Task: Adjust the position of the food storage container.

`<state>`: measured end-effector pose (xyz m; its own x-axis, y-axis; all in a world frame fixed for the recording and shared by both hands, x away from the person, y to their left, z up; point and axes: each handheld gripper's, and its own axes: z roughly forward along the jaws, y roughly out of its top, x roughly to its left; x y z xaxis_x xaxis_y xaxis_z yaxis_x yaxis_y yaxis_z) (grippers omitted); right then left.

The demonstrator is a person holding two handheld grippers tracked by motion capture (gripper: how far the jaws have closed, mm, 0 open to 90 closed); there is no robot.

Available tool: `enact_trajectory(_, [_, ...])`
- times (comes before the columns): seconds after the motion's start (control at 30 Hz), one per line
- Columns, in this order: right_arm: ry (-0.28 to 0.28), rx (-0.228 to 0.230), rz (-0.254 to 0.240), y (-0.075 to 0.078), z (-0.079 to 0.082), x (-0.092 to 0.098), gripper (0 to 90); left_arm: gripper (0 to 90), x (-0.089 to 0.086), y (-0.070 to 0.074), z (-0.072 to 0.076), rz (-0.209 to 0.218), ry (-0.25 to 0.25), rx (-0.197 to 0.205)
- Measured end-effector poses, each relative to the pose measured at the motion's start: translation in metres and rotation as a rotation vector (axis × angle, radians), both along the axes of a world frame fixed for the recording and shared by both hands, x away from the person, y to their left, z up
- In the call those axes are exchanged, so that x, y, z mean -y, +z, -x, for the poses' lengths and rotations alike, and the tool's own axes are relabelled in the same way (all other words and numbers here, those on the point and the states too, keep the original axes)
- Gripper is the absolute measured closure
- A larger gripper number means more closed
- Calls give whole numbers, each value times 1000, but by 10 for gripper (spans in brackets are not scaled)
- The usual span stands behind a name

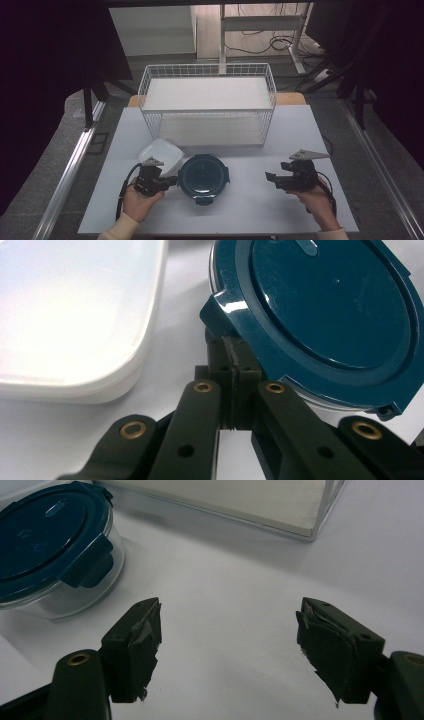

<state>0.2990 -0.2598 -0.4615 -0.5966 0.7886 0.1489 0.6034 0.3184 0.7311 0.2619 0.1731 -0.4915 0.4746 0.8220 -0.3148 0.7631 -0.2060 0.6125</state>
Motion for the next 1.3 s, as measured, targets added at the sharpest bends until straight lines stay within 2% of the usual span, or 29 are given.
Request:
enact_trajectory(0.4, [-3, 0, -7, 0, -1, 1, 259, 900, 19, 2, -5, -5, -39, -3])
enact_trajectory(0.53, [-2, -1, -9, 1, 0, 1, 258, 900, 31, 2, -6, 18, -73, -15])
enact_trajectory(0.9, [-4, 2, -17, 2, -1, 2, 258, 900, 51, 2, -11, 37, -122, -26])
enact_trajectory(1.2, [-14, 13, -18, 3, 1, 2, 260, 900, 50, 1, -14, 56, -145, 1])
enact_trajectory(1.23, [-17, 18, -20, 4, 2, 2, 261, 896, 47, 3, -13, 51, -131, 19])
enact_trajectory(1.3, [-20, 24, -24, 6, 3, 2, 262, 827, 40, 11, -11, 48, -93, 65])
